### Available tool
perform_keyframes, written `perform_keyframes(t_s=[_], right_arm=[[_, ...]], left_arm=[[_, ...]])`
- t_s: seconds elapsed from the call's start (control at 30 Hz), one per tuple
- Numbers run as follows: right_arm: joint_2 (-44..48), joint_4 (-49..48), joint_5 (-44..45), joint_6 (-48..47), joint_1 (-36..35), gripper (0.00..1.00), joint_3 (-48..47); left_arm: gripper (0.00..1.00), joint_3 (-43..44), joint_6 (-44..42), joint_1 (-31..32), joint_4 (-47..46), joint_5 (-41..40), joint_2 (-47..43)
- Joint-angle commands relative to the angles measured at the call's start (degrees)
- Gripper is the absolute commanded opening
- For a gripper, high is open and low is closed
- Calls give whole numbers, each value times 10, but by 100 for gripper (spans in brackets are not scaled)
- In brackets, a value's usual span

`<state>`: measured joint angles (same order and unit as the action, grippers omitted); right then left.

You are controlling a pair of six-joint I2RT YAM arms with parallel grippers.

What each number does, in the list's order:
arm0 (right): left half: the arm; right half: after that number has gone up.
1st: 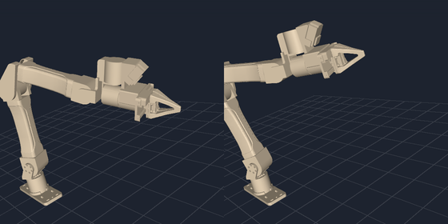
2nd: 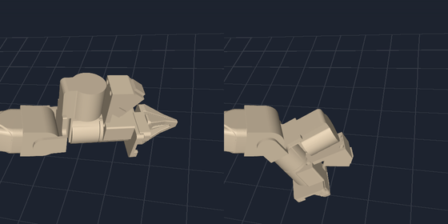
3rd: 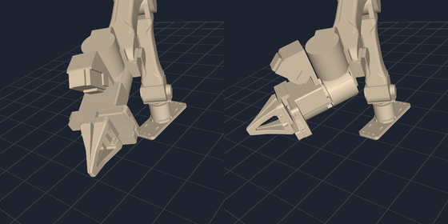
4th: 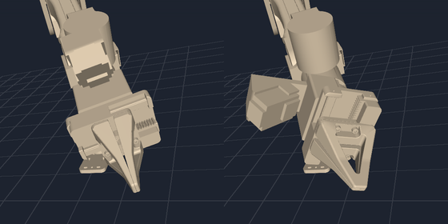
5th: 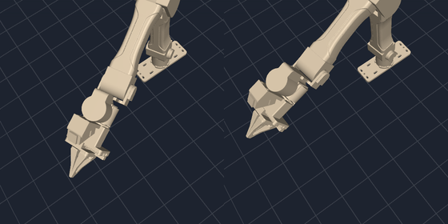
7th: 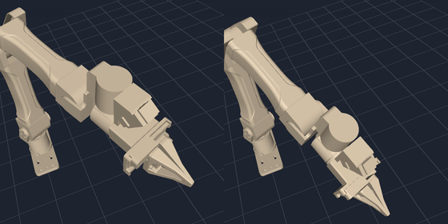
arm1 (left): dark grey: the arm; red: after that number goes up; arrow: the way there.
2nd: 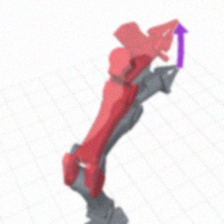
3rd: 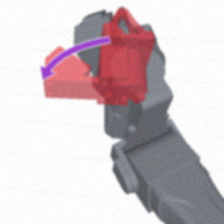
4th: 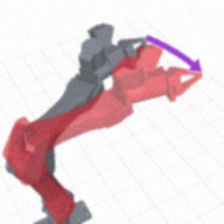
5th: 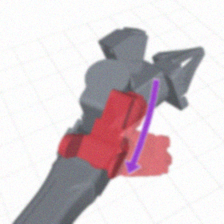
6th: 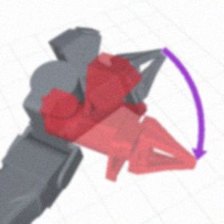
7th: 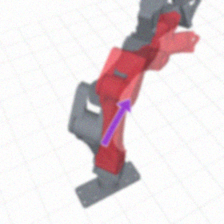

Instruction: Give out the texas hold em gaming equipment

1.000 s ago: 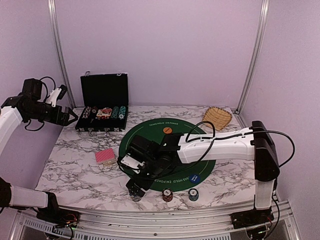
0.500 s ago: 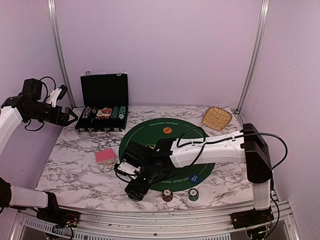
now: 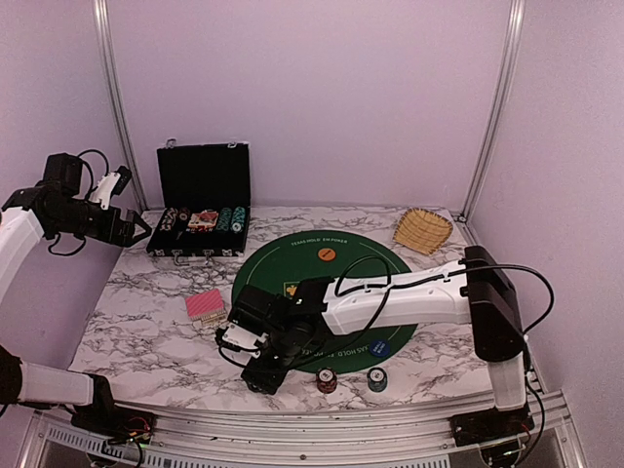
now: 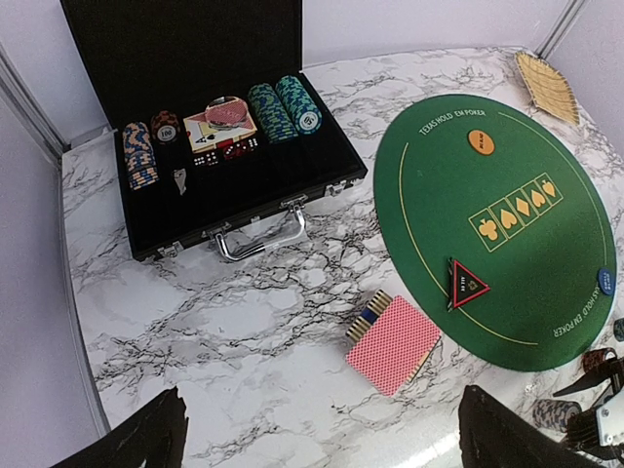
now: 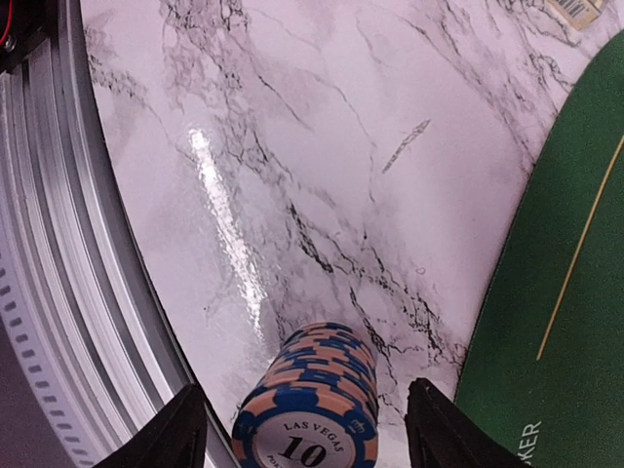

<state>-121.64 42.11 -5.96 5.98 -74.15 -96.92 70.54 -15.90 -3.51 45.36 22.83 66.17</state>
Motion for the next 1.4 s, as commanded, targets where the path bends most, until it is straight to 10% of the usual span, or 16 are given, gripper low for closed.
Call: perform_keyframes(t_s=[0.0,0.43,1.0,1.37], right_arm=[[-10,8,6,-5,-5,63,-24],[-1,9,15,-3,-5,26,-24],[50,36,54,6,16,14,-69],[73,35,87,4,163,7,-73]], left_arm=[[99,19,-9,-2,18,-5,-7],[99,25,-11,-2,20,-4,-7],[99,25,-10,-2,21,-1,-5],[99,22,-11,-2,24,-6,-9]])
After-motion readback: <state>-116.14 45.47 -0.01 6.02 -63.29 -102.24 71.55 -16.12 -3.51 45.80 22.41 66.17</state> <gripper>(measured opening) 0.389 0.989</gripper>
